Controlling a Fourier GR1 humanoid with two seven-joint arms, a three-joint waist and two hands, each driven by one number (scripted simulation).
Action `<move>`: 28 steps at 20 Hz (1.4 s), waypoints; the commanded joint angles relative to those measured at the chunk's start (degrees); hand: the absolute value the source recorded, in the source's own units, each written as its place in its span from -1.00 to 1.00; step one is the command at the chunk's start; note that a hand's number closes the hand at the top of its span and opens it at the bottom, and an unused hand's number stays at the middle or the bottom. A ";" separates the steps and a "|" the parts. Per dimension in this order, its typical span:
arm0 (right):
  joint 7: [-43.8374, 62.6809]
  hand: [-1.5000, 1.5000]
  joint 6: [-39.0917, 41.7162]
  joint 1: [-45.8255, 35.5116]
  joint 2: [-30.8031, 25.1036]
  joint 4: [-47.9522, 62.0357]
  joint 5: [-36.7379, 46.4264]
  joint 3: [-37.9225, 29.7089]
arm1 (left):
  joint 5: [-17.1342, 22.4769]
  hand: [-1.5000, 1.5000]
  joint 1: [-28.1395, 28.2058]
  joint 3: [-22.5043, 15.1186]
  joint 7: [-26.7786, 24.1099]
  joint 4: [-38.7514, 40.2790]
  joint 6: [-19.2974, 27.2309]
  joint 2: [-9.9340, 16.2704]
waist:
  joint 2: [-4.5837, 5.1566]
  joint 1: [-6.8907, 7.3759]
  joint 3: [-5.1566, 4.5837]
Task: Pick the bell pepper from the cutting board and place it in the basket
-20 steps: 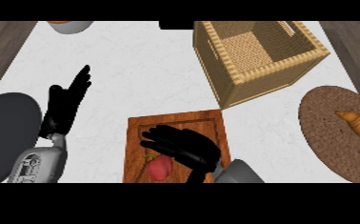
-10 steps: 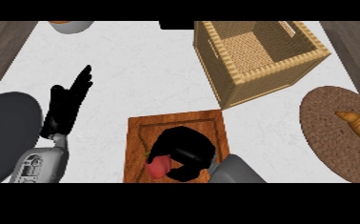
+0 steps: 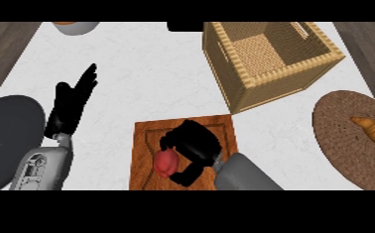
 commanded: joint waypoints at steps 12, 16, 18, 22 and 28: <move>51.77 1.00 2.43 -19.90 -0.01 2.93 -10.16 2.53 | 0.14 0.00 -3.17 -1.68 -0.91 1.73 -2.12 -0.61 | 1.00 4.28 0.00; 56.11 1.00 -1.19 -27.24 -0.01 -3.44 -17.15 1.26 | 0.28 0.00 -0.02 -1.24 -1.36 1.20 -1.86 -0.53 | 0.50 3.92 -0.03; 56.46 1.00 -5.89 -27.99 -0.01 -6.82 -20.28 -0.62 | -0.43 0.00 -2.54 -1.47 0.10 1.65 -0.25 -1.65 | 0.45 2.98 0.00; 64.13 1.00 -11.06 -35.66 -0.01 -11.89 -22.68 -3.14 | 0.64 0.00 -1.53 -0.50 -0.36 2.03 -1.53 -0.63 | 0.09 1.83 -0.06; 70.90 1.00 -12.30 -50.75 -0.01 -6.97 -22.23 -7.34 | -0.14 0.00 0.34 -1.59 3.33 -3.37 -0.58 -1.22 | 0.13 1.36 -0.07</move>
